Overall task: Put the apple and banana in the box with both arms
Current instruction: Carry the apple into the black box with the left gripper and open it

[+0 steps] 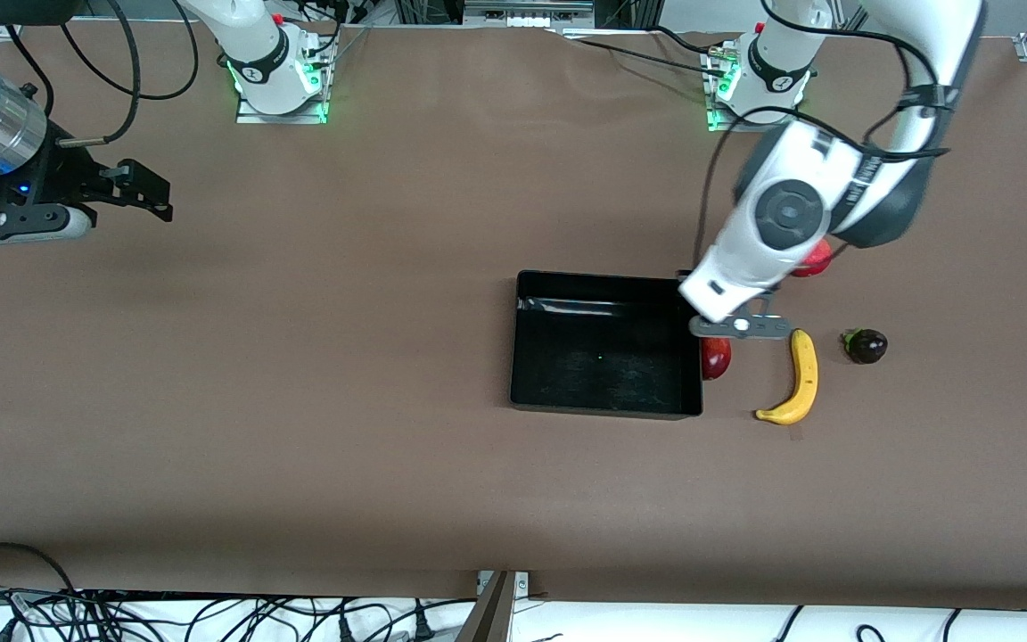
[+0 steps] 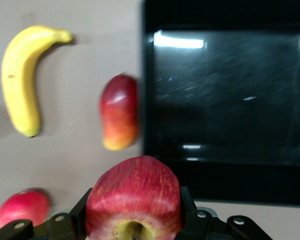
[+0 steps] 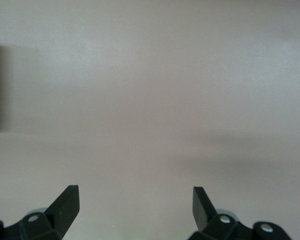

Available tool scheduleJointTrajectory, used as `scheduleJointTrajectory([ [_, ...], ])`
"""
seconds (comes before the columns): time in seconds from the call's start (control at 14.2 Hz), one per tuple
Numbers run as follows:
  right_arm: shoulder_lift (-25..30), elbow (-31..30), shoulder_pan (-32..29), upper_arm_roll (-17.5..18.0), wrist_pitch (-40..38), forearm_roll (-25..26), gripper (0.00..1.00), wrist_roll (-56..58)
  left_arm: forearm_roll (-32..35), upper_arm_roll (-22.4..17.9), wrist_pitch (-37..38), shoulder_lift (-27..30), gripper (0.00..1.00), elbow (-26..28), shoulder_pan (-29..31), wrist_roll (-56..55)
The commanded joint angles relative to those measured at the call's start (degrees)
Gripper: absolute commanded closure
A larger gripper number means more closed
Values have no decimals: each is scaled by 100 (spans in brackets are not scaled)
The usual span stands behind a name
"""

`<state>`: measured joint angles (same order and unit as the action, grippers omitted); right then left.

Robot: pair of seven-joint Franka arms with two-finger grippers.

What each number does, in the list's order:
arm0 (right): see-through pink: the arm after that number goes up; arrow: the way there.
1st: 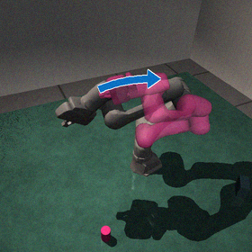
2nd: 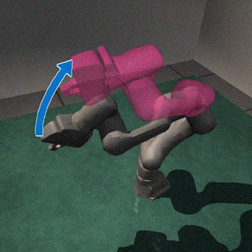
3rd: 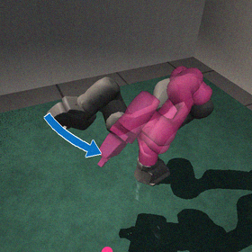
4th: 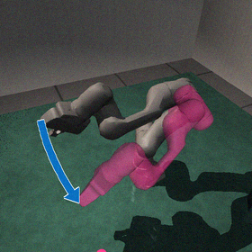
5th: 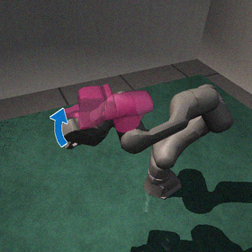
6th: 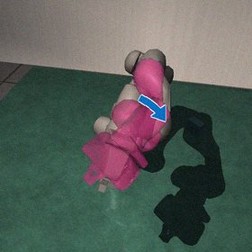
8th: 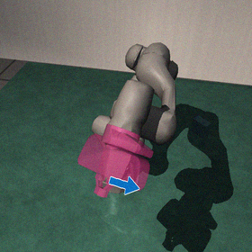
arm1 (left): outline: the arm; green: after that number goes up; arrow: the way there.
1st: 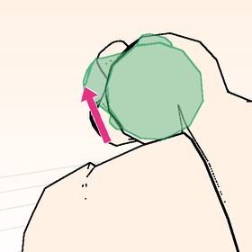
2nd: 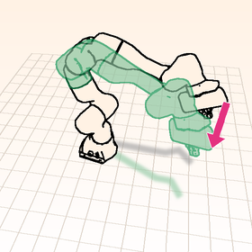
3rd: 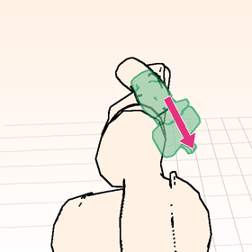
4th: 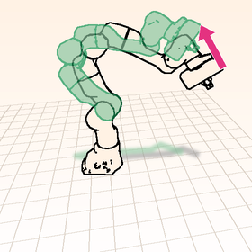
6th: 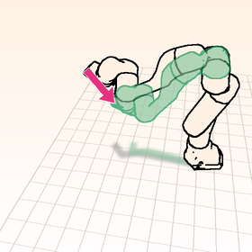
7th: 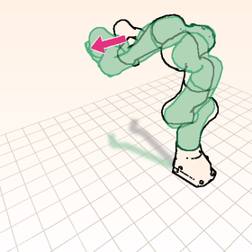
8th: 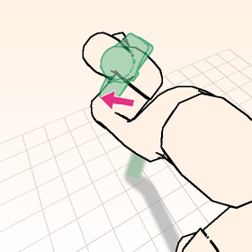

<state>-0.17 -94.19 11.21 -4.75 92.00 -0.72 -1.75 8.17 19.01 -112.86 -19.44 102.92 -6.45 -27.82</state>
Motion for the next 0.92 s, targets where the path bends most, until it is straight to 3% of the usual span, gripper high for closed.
scheduleJointTrajectory([
  [0.0,-18,138,-110,53,37,81,0,-62,-79,-38,90,-832,88,-730,-303,-275],
  [0.28,-71,199,-119,61,37,28,0,-98,-79,-38,-833,-1500,85,-563,-374,-548],
  [0.63,-80,199,-146,17,38,37,0,-89,-70,-46,-860,-1808,83,-467,-445,-733],
  [0.7,-80,199,-145,17,46,37,0,-89,-70,-38,-860,-1826,77,-466,-453,-734],
  [0.77,-80,208,-145,17,46,37,0,-89,-70,-46,-860,-1826,55,-466,-445,-742],
  [0.85,-80,208,-145,17,46,28,0,-89,-70,-38,-852,-1826,19,-475,-427,-777],
])
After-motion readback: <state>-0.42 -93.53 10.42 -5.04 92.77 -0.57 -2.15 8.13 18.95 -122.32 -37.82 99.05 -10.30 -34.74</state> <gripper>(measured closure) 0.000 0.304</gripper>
